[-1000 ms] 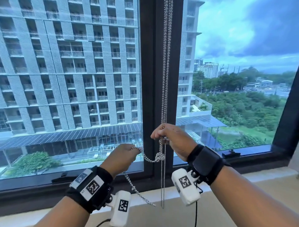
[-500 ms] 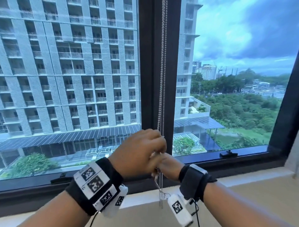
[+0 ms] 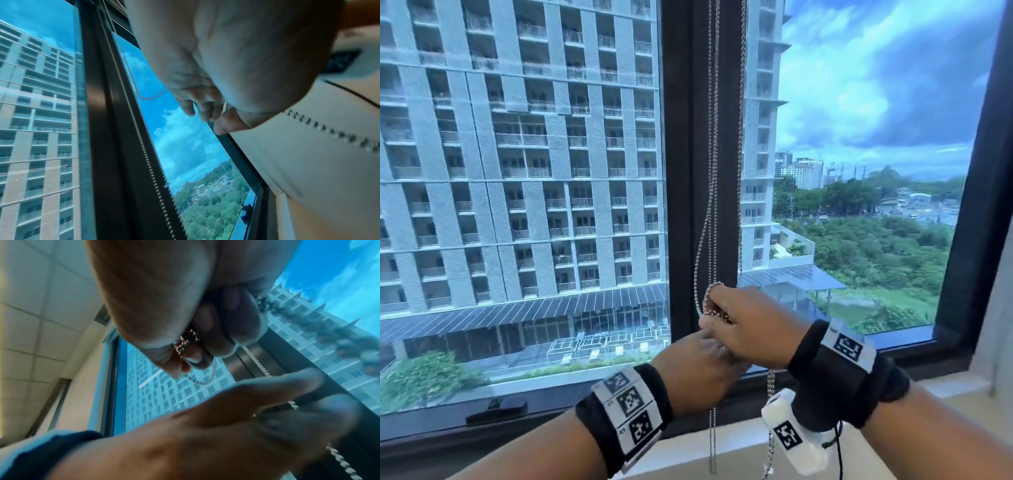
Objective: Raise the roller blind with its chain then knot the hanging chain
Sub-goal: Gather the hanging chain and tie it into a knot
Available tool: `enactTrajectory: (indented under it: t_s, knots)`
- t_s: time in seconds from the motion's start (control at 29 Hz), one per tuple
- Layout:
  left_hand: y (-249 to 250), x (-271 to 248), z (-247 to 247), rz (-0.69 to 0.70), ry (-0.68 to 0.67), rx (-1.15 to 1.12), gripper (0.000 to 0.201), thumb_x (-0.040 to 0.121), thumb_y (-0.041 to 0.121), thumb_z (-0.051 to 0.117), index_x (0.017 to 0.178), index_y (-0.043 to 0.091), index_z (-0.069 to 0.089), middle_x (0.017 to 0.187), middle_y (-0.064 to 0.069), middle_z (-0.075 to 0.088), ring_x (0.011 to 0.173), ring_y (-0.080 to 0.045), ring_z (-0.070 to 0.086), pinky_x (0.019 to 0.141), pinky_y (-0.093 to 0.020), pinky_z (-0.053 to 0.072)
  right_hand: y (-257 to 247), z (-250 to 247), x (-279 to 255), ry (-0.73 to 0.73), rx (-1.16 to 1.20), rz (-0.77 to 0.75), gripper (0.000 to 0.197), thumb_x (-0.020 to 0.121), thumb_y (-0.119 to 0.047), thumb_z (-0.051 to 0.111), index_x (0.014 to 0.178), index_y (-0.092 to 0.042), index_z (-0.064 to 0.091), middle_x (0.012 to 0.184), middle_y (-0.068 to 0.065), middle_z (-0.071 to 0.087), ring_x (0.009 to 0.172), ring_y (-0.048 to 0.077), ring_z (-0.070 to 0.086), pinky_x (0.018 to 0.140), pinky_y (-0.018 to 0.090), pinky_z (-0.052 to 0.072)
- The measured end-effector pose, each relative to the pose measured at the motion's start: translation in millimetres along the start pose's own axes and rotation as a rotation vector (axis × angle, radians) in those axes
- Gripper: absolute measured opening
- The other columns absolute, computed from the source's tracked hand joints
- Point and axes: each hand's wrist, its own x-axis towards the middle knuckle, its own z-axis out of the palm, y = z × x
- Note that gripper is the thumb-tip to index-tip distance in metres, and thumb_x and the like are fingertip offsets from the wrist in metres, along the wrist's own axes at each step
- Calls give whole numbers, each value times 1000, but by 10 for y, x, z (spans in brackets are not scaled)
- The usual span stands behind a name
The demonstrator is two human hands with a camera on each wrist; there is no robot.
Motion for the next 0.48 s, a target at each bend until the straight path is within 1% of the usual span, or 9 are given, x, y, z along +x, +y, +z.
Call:
enactTrajectory:
  t_s: [0.07,0.1,0.14,0.17,0.21,0.24,0.31,0.38,0.48]
  knots:
    - [65,180,-13,-33,133,45,48,87,6,32,122,7,64,115,-16,71,110,-33,66,90,-46,55,-99,-112,-26,-1,-56,-36,21,92,-41,52,78,-26,44,67,-9,50,62,13,50,55,29,39]
    - [82,265,-4,-120,167,79,53,95,6,22,142,5,46,132,-17,62,131,-33,52,105,-47,46,-146,-172,-33,9,-85,-51,20,90,-42,53,78,-28,45,69,-9,51,66,14,52,60,31,42]
    - [62,316,7,-239,179,95,55,100,11,8,155,6,16,146,-17,50,149,-30,24,119,-43,27,-186,-245,-35,18,-101,-60,18,88,-43,53,79,-30,45,71,-9,52,69,13,53,63,32,44]
    - [31,336,-7,-385,184,99,55,101,20,-6,155,8,-8,155,-15,39,153,-25,-10,124,-37,5,-213,-324,-33,16,-91,-72,16,87,-43,54,79,-32,46,73,-9,53,69,10,52,65,29,44]
    - [-2,327,-58,-556,171,101,58,98,31,-14,151,9,-20,161,-15,29,145,-21,-35,121,-32,-13,-235,-407,-35,2,-72,-87,15,87,-40,56,78,-30,49,71,-10,53,66,4,50,64,23,41]
    - [-37,330,-139,-709,155,107,64,96,37,-14,151,5,-19,164,-19,14,138,-23,-45,117,-32,-22,-250,-486,-35,-6,-62,-103,17,87,-36,58,76,-24,52,68,-10,55,62,2,49,61,21,39]
    - [-102,374,-402,-854,153,121,68,98,33,3,153,-6,-7,162,-30,-6,142,-38,-36,116,-49,-23,-251,-623,-31,32,-64,-115,19,87,-31,59,76,-17,59,65,-6,58,59,6,52,57,25,41]
    - [-178,386,-674,-925,192,140,68,100,26,14,146,-12,-20,155,-36,-22,143,-52,-23,114,-63,-16,-230,-720,-17,109,-21,-113,17,89,-30,57,74,-22,57,64,-9,56,57,5,51,54,22,39]
    - [-310,297,-908,-1085,129,81,79,101,31,31,149,-10,-17,157,-38,-13,147,-53,0,118,-62,5,-196,-804,67,250,35,-147,13,90,-22,58,77,-25,56,64,-15,50,62,-3,48,56,16,33]
